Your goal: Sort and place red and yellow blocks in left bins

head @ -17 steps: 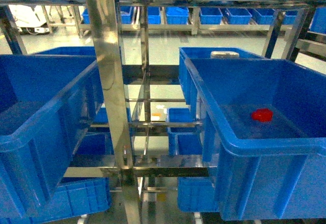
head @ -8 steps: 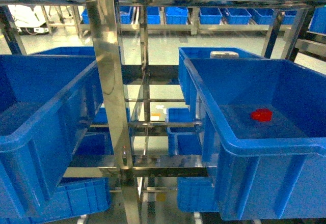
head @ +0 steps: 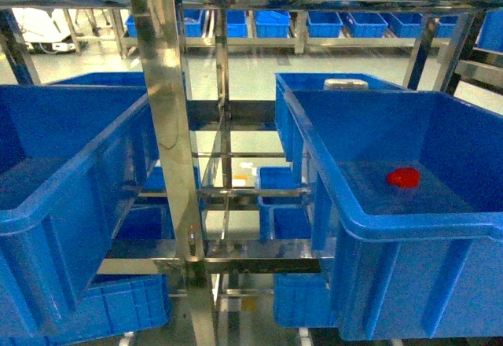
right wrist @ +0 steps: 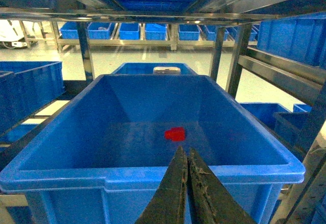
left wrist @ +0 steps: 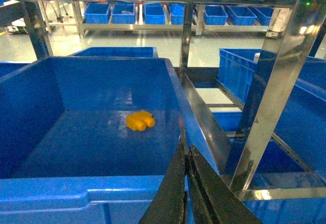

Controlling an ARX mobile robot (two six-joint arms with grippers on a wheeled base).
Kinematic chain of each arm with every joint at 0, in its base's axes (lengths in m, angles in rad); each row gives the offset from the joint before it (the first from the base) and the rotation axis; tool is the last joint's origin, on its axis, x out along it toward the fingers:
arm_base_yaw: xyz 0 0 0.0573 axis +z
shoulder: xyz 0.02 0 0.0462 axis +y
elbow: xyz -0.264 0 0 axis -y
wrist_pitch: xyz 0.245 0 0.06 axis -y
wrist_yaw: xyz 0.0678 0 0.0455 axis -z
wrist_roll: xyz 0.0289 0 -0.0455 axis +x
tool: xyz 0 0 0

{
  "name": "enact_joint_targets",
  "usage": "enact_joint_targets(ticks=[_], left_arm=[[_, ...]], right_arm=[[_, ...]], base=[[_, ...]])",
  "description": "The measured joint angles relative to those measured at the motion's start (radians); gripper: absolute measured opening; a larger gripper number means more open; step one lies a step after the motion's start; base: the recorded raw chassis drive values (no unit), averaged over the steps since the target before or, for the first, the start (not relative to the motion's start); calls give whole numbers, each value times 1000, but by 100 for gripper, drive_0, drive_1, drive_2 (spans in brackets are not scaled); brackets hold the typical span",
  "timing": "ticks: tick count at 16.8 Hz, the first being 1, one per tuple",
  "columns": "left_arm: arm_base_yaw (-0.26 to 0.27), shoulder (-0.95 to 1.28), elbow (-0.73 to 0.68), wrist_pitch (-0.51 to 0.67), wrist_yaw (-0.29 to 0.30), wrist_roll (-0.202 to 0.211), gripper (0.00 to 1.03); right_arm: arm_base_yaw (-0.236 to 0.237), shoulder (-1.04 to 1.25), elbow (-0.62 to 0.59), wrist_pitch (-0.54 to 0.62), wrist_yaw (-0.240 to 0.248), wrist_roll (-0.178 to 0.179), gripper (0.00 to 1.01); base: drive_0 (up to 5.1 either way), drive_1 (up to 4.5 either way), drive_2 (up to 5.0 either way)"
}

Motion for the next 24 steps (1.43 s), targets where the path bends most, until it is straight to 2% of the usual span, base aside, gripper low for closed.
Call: enact_joint_targets(ticks=[9,13,24], left_arm=[[0,-376,-3,-319,0,0,2],[0,-501,-3,-437,0,0,2],[0,-603,-3,-541,0,0,2]], right_arm=[[0,-296,-1,-283,0,0,2],[0,-390,-1,-374,0,0,2],[0,-465,-1,-451,0,0,2]], base=[[0,0,0],[0,0,0],[0,0,0]])
